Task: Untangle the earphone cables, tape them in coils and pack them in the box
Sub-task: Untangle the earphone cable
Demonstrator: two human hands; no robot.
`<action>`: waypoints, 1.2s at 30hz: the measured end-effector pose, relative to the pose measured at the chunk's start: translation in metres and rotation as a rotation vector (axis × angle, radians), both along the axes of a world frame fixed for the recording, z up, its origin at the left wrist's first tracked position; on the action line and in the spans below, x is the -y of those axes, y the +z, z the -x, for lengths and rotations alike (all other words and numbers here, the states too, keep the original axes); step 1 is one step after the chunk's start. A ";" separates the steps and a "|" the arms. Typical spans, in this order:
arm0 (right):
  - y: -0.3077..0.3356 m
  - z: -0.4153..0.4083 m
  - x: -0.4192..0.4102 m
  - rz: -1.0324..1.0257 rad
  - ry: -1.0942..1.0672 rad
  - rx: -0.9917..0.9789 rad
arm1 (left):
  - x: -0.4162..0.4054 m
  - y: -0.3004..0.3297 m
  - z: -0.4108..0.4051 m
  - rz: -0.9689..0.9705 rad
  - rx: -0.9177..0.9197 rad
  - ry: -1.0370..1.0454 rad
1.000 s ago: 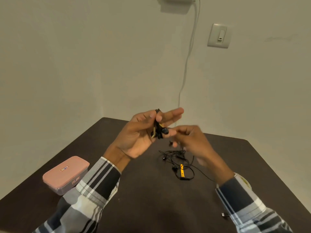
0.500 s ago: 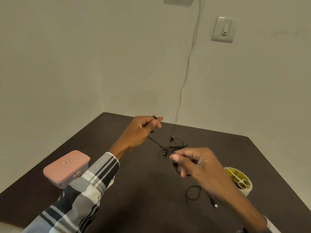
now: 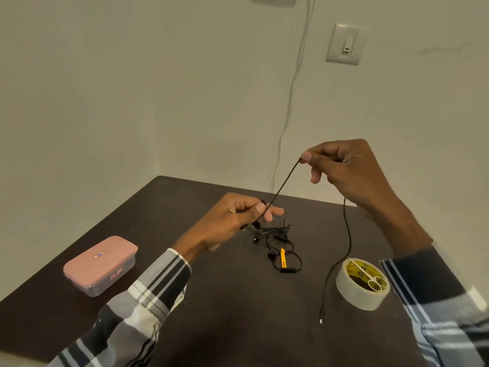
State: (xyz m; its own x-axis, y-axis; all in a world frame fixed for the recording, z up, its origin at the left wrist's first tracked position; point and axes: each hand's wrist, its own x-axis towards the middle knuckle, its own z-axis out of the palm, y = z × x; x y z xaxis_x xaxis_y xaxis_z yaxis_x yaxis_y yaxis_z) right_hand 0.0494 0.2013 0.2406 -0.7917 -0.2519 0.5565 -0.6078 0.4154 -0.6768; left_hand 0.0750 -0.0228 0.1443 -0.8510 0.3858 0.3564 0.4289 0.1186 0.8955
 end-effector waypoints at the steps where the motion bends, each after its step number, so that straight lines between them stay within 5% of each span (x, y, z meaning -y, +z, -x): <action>1: 0.000 0.008 0.002 0.009 0.003 0.008 | -0.001 0.000 -0.003 -0.041 0.019 -0.058; 11: -0.066 0.026 0.037 0.096 0.149 0.318 | -0.015 0.014 -0.014 -0.594 0.200 -0.449; 18: -0.123 -0.014 0.047 0.127 0.191 0.430 | 0.001 0.023 0.011 -0.722 0.143 -0.138; 22: -0.130 -0.033 0.039 0.074 0.163 0.408 | 0.010 0.019 0.027 -0.623 0.121 0.102; 28: -0.097 -0.059 0.014 -0.091 0.125 0.227 | 0.012 0.010 0.028 -0.222 -0.028 0.361; 36: -0.020 -0.063 -0.009 -0.104 0.033 -0.045 | 0.003 -0.004 0.014 0.056 0.020 0.165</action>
State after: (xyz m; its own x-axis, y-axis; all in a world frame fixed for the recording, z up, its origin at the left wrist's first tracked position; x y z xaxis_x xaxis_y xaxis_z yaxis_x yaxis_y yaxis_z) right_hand 0.1129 0.2100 0.2209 -0.7571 -0.3353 0.5607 -0.6509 0.4614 -0.6029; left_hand 0.0612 -0.0258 0.1402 -0.9113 0.2587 0.3204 0.3813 0.2359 0.8938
